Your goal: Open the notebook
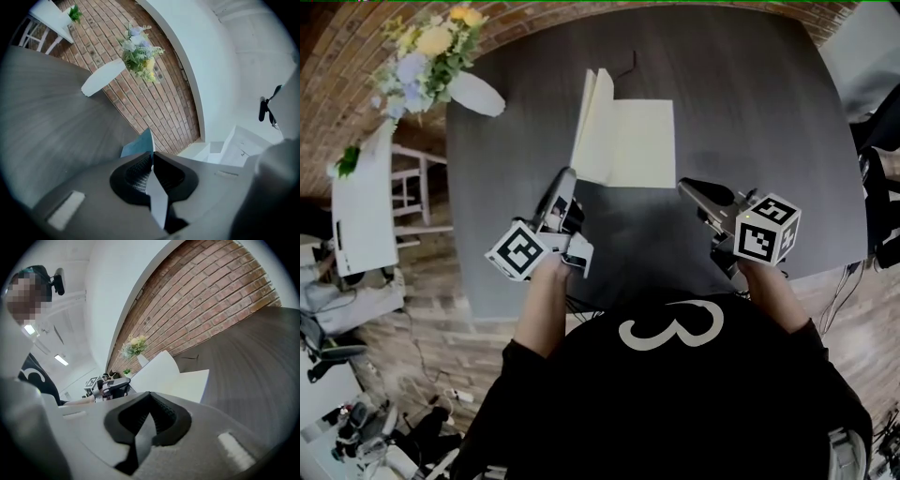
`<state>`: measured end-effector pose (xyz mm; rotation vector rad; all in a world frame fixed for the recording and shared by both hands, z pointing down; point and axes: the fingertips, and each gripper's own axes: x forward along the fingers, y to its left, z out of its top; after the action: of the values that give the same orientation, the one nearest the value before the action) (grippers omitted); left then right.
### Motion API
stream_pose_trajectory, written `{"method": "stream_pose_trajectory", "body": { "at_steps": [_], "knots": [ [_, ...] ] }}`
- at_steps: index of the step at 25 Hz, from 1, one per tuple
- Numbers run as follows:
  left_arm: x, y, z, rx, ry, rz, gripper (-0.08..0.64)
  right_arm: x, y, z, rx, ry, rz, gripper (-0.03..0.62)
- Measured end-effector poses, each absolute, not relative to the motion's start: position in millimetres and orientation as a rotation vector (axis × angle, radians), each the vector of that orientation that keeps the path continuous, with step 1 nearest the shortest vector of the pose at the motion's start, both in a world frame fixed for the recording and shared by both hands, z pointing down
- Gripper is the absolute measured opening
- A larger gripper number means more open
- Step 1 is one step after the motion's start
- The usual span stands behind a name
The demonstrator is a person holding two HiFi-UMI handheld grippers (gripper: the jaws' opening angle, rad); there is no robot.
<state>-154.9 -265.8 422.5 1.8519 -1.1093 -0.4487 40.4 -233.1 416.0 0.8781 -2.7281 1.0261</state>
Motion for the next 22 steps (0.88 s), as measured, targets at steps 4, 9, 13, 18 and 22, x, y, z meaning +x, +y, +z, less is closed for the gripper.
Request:
{"method": "stream_pose_trajectory", "body": {
  "at_steps": [4, 9, 13, 18, 22],
  "knots": [
    [-172, -266, 427, 1.766, -1.131, -0.534, 0.038, 37, -237, 417, 0.860, -2.723, 1.024, 0.002],
    [-189, -270, 433, 1.706, -1.139, -0.614, 0.040, 36, -241, 419, 0.850, -2.705, 1.029, 0.002],
    [-206, -274, 444, 1.729, -1.216, -0.556, 0.041, 35, -244, 421, 0.842, -2.694, 1.032, 0.002],
    [-233, -267, 473, 1.741, -1.407, -0.329, 0.044, 34, -246, 425, 0.833, -2.690, 1.035, 0.002],
    [-237, -263, 489, 1.672, -1.405, -0.323, 0.046, 33, -247, 425, 0.828, -2.686, 1.040, 0.002]
  ]
}}
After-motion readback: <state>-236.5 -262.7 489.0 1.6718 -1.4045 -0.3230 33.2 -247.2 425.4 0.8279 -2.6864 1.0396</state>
